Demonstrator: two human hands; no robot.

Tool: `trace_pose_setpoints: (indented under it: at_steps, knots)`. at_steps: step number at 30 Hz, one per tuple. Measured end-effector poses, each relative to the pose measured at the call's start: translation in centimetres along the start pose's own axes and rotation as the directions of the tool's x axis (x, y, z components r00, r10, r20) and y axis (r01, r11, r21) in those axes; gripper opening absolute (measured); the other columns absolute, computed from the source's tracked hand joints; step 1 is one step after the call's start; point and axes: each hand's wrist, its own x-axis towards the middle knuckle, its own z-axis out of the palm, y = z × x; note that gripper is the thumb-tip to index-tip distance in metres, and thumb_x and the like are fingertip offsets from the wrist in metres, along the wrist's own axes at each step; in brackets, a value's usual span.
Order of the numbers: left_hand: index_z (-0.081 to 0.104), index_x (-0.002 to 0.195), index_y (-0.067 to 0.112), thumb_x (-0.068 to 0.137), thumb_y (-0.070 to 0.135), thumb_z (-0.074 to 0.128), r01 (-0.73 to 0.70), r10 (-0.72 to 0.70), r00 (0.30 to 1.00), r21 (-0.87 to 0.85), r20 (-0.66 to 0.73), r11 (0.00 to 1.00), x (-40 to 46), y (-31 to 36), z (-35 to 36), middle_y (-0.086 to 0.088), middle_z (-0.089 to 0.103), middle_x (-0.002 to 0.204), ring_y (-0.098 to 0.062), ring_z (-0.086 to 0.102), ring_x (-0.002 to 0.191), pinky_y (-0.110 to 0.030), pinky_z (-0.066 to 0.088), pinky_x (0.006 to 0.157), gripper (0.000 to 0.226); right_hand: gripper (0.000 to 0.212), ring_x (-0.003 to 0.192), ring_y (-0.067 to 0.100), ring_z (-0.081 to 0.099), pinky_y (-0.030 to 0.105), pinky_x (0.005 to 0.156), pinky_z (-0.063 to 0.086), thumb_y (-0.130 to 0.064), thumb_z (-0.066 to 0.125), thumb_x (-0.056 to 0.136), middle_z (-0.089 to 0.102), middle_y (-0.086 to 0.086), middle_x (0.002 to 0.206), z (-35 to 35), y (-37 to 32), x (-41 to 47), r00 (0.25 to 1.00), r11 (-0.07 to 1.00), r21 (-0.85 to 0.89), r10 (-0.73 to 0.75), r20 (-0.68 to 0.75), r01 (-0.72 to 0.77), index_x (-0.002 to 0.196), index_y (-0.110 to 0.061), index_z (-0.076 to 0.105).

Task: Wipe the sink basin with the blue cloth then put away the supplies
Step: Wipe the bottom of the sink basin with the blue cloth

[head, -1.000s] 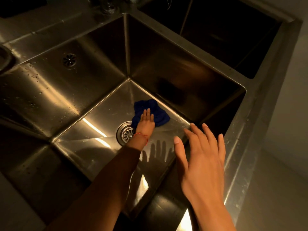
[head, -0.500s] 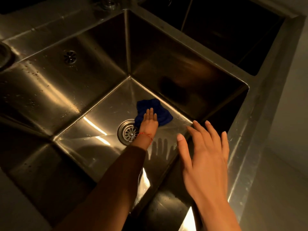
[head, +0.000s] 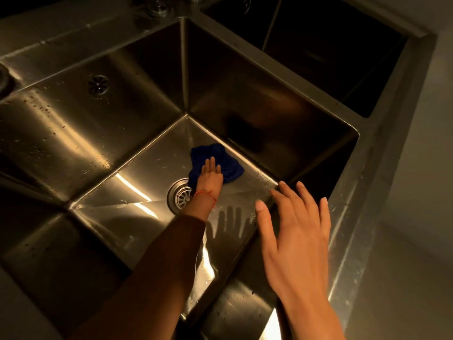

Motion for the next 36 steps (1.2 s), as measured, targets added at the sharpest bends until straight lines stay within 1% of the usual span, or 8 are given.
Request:
trace_pose_setpoints:
  at_steps: [6, 14, 19, 22, 24, 29, 33, 36]
  knots:
    - [0.007, 0.152, 0.006, 0.102, 0.002, 0.028, -0.071, 0.07, 0.997, 0.047, 0.021, 0.996, 0.0, -0.4, 0.6, -0.02, -0.006, 0.158, -0.033, -0.001, 0.147, -0.038, 0.009, 0.119, 0.055, 0.058, 0.134, 0.015, 0.029, 0.038, 0.113, 0.004, -0.051, 0.022, 0.09, 0.053, 0.001, 0.132, 0.0, 0.1, 0.0, 1.0, 1.0, 0.002, -0.01, 0.0, 0.01, 0.119, -0.017, 0.059]
    - [0.009, 0.152, 0.005, 0.1, -0.003, 0.03, 0.037, -0.038, 0.999, 0.016, 0.009, 0.999, 0.9, -1.4, -0.4, -0.019, -0.007, 0.158, -0.033, -0.002, 0.147, -0.038, 0.011, 0.119, 0.057, 0.057, 0.134, 0.016, 0.029, 0.036, 0.113, 0.002, -0.051, 0.022, 0.091, 0.053, 0.001, 0.131, 0.0, 0.1, 0.0, 1.0, 1.0, 0.011, -0.015, 0.0, 0.015, 0.12, -0.016, 0.057]
    - [0.008, 0.151, 0.003, 0.099, -0.003, 0.033, -0.041, 0.04, 0.999, 0.068, 0.014, 0.997, -0.3, -0.7, 0.3, -0.022, -0.006, 0.158, -0.036, -0.001, 0.147, -0.04, 0.009, 0.119, 0.059, 0.057, 0.134, 0.018, 0.031, 0.036, 0.112, 0.002, -0.05, 0.022, 0.091, 0.054, 0.002, 0.131, -0.2, 0.0, 0.0, 1.0, 1.0, 0.0, -0.013, 0.007, 0.013, 0.119, -0.016, 0.058]
    - [0.006, 0.152, 0.005, 0.103, 0.006, 0.028, -0.108, 0.105, 0.994, 0.114, 0.033, 0.988, -0.3, -1.8, 0.4, -0.02, -0.006, 0.158, -0.033, -0.001, 0.147, -0.037, 0.006, 0.12, 0.053, 0.056, 0.133, 0.018, 0.032, 0.037, 0.112, 0.004, -0.05, 0.023, 0.091, 0.055, 0.003, 0.13, -0.1, -0.1, 0.0, 1.0, 1.0, -0.007, -0.015, 0.003, 0.015, 0.118, -0.016, 0.058]
    - [0.006, 0.152, 0.006, 0.104, 0.009, 0.025, -0.116, 0.111, 0.993, 0.124, 0.042, 0.986, 0.1, -2.3, 0.2, -0.019, -0.006, 0.158, -0.032, -0.001, 0.148, -0.036, 0.005, 0.12, 0.052, 0.056, 0.133, 0.017, 0.031, 0.037, 0.112, 0.004, -0.05, 0.023, 0.091, 0.054, 0.002, 0.13, -0.1, 0.0, 0.1, 1.0, 1.0, -0.005, -0.016, 0.009, 0.016, 0.119, -0.017, 0.058]
    - [0.006, 0.152, 0.006, 0.101, -0.002, 0.029, -0.072, 0.067, 0.996, 0.105, 0.051, 0.992, 0.0, -1.5, -0.3, -0.018, -0.008, 0.159, -0.032, -0.003, 0.147, -0.037, 0.006, 0.12, 0.057, 0.058, 0.134, 0.016, 0.03, 0.037, 0.113, 0.003, -0.051, 0.021, 0.091, 0.053, 0.001, 0.131, -0.1, 0.1, 0.0, 1.0, 1.0, -0.008, -0.016, 0.009, 0.016, 0.12, -0.017, 0.058]
    - [0.008, 0.152, 0.004, 0.1, -0.002, 0.032, -0.044, 0.041, 0.998, 0.082, 0.037, 0.996, -0.2, -0.6, -0.7, -0.019, -0.007, 0.158, -0.034, -0.002, 0.147, -0.039, 0.008, 0.12, 0.057, 0.059, 0.134, 0.017, 0.03, 0.036, 0.113, 0.003, -0.052, 0.021, 0.09, 0.054, 0.002, 0.131, 0.0, 0.0, 0.1, 1.0, 1.0, -0.005, -0.011, 0.001, 0.011, 0.119, -0.017, 0.058]
    - [0.008, 0.151, 0.003, 0.101, -0.001, 0.03, -0.076, 0.072, 0.997, 0.109, 0.04, 0.991, -0.8, 0.1, -0.1, -0.021, -0.006, 0.158, -0.036, -0.002, 0.147, -0.041, 0.007, 0.12, 0.055, 0.058, 0.133, 0.017, 0.031, 0.037, 0.113, 0.004, -0.051, 0.023, 0.09, 0.055, 0.002, 0.13, 0.0, 0.1, 0.1, 1.0, 1.0, -0.006, -0.013, -0.01, 0.013, 0.118, -0.016, 0.059]
